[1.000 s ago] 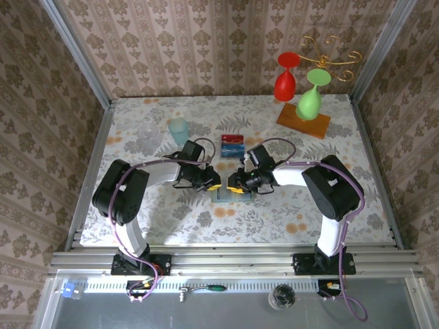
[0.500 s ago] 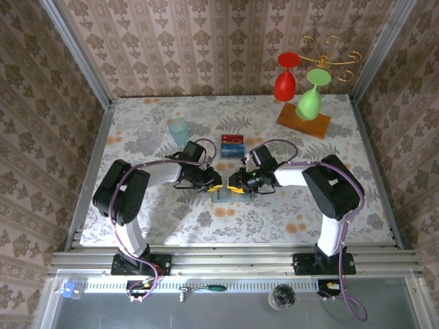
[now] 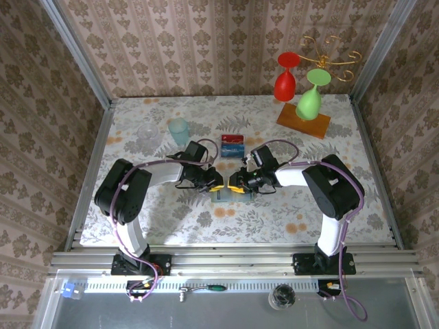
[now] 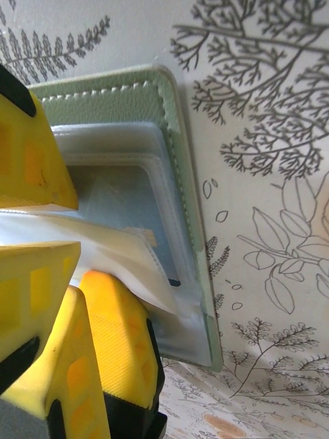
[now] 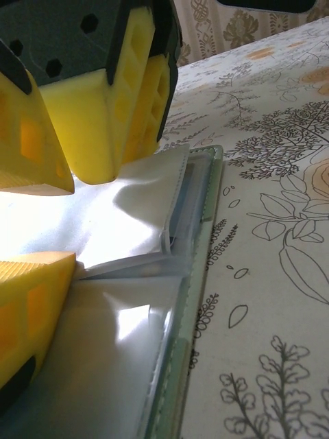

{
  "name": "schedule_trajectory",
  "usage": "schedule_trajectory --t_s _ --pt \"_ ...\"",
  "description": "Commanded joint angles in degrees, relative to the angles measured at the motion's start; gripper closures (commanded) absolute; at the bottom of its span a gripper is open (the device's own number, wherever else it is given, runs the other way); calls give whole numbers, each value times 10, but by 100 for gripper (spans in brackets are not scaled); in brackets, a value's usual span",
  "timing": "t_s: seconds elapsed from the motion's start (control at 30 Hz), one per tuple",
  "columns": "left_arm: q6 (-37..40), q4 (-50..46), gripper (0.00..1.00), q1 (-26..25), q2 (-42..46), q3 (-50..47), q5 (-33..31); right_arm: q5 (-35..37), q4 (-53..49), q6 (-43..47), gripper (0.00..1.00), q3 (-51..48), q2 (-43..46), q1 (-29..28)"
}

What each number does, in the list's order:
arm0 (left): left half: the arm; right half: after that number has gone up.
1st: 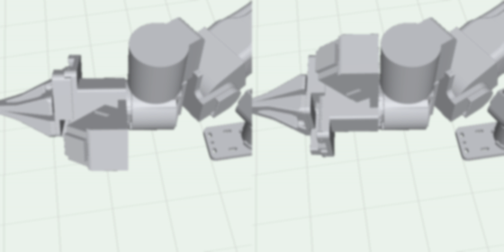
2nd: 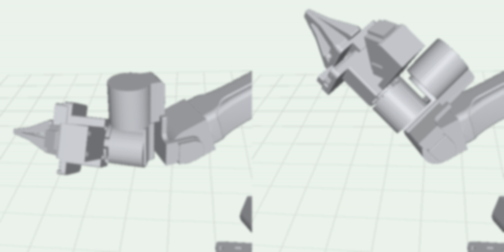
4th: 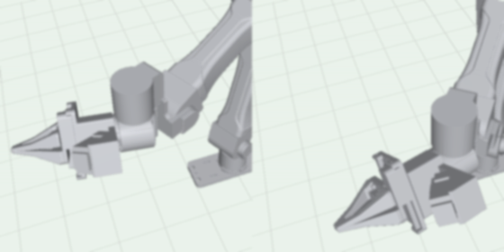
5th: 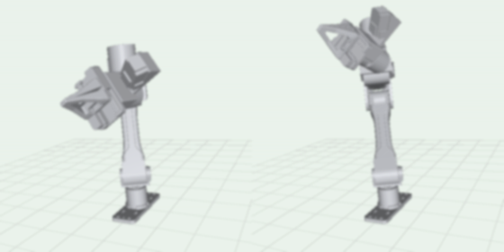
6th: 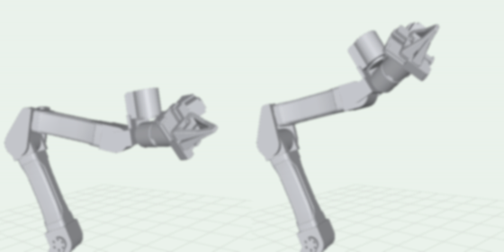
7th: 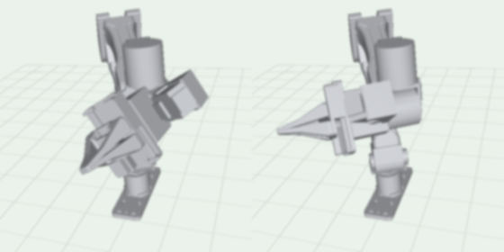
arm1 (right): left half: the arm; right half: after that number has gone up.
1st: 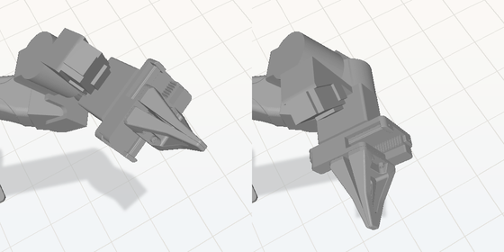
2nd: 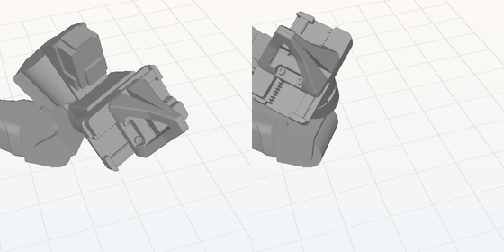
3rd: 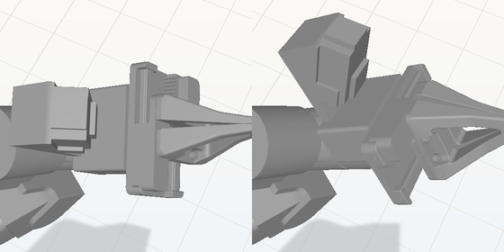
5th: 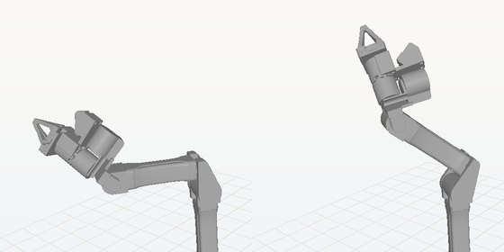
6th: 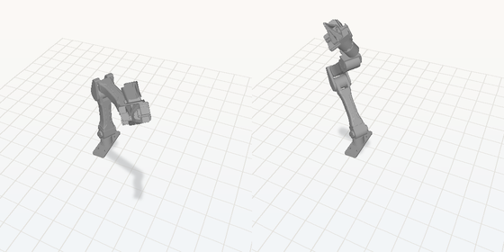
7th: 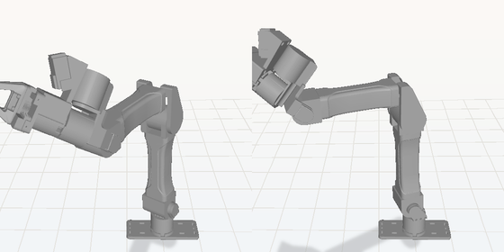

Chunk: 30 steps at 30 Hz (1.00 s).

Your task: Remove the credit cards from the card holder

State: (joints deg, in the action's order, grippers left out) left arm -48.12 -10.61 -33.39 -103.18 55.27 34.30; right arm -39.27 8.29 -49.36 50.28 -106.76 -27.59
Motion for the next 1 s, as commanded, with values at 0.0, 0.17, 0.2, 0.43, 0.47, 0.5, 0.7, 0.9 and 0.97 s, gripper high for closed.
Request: schedule_trajectory --t_s 0.0,0.17,0.2,0.43,0.47,0.5,0.7,0.9,0.97 --pt "-10 2 83 -3 -8 17 6 17 -11 -5 72 -16 -13 7" --pt "-11 0 84 -5 -1 22 8 12 -8 -11 71 -16 6 7" --pt "-11 -1 84 -5 1 22 8 13 -10 -11 71 -15 12 7" --pt "-12 -6 83 -11 5 35 13 33 -42 0 71 -13 58 13" --pt "-12 -6 83 -12 4 36 14 40 -46 1 71 -14 65 15" --pt "-13 -6 83 -14 4 39 15 46 -52 4 71 -16 72 16" --pt "-18 -6 83 -25 -3 52 17 69 -73 16 71 -31 114 33" --pt "-24 -4 84 -41 -24 73 21 72 -76 16 71 -54 146 50" --pt "-25 -3 84 -47 -33 83 22 74 -76 16 70 -62 155 53"
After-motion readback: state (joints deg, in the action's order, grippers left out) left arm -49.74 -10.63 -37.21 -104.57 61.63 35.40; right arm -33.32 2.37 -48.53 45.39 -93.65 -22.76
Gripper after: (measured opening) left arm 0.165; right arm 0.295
